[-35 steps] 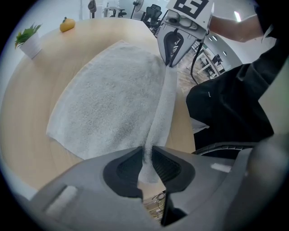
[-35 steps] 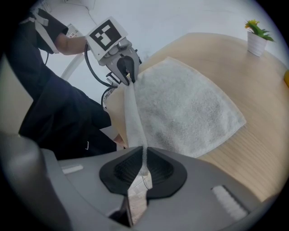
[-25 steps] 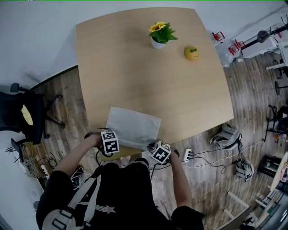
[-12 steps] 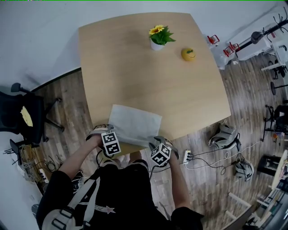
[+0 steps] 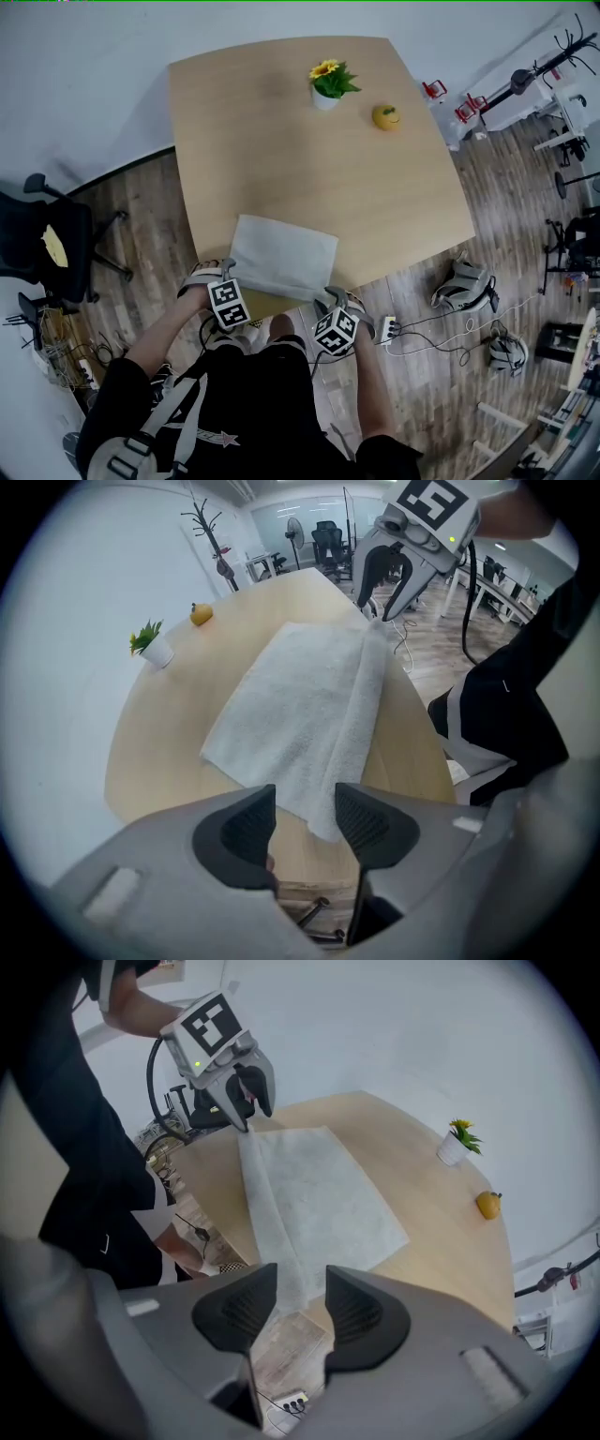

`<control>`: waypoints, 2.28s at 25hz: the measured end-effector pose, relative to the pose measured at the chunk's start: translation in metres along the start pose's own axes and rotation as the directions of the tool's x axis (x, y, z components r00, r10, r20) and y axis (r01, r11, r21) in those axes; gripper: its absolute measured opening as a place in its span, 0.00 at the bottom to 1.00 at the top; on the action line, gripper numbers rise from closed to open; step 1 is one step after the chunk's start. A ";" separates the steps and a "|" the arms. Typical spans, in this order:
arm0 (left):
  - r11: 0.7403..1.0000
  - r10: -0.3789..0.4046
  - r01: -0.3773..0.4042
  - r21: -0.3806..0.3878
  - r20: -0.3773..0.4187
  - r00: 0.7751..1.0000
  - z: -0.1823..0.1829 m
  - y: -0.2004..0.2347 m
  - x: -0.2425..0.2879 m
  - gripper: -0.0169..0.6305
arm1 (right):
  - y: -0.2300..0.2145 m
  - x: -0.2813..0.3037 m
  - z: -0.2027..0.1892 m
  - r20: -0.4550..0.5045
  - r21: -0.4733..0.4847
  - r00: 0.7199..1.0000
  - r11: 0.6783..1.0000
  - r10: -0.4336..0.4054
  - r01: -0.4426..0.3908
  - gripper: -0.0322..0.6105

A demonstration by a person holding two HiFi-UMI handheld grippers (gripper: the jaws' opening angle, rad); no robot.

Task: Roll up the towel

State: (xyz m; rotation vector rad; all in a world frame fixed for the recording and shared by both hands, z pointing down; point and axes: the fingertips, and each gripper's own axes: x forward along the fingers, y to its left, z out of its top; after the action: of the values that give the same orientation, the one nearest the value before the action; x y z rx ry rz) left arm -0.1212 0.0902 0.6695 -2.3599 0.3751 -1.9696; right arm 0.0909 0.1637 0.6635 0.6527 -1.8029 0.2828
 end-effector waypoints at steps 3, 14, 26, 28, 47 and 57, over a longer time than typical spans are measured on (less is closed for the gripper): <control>1.000 0.017 -0.017 0.004 0.007 1.000 -0.005 -0.003 -0.006 0.35 | 0.014 0.000 0.000 0.001 -0.012 1.000 1.000 0.002 -0.002 0.31; 0.998 -0.043 0.042 0.037 0.022 0.999 -0.002 -0.047 -0.001 0.33 | 0.047 0.013 -0.005 0.002 -0.032 0.999 0.999 0.038 -0.038 0.30; 0.996 -0.068 0.067 0.052 0.005 0.998 0.010 -0.050 0.023 0.27 | 0.038 0.031 -0.008 0.017 -0.046 0.999 0.998 0.042 -0.041 0.28; 0.995 -0.074 0.074 0.061 -0.006 0.997 0.010 -0.050 0.025 0.27 | 0.036 0.033 -0.008 0.015 -0.059 0.999 0.998 0.040 -0.039 0.28; 0.990 -0.020 0.027 0.136 -0.050 0.999 0.012 -0.040 0.028 0.13 | 0.025 0.039 -0.010 0.029 -0.175 0.999 0.984 -0.036 0.040 0.15; 0.966 -0.151 0.170 0.193 -0.110 0.982 -0.012 -0.077 0.016 0.09 | 0.063 0.026 -0.016 -0.021 -0.124 0.984 0.976 0.179 -0.181 0.11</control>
State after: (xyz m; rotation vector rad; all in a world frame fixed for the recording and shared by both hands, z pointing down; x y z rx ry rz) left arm -0.1187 0.1631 0.7017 -2.2401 -0.0152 -2.0808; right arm 0.0632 0.2161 0.7010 0.3992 -1.8570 0.2904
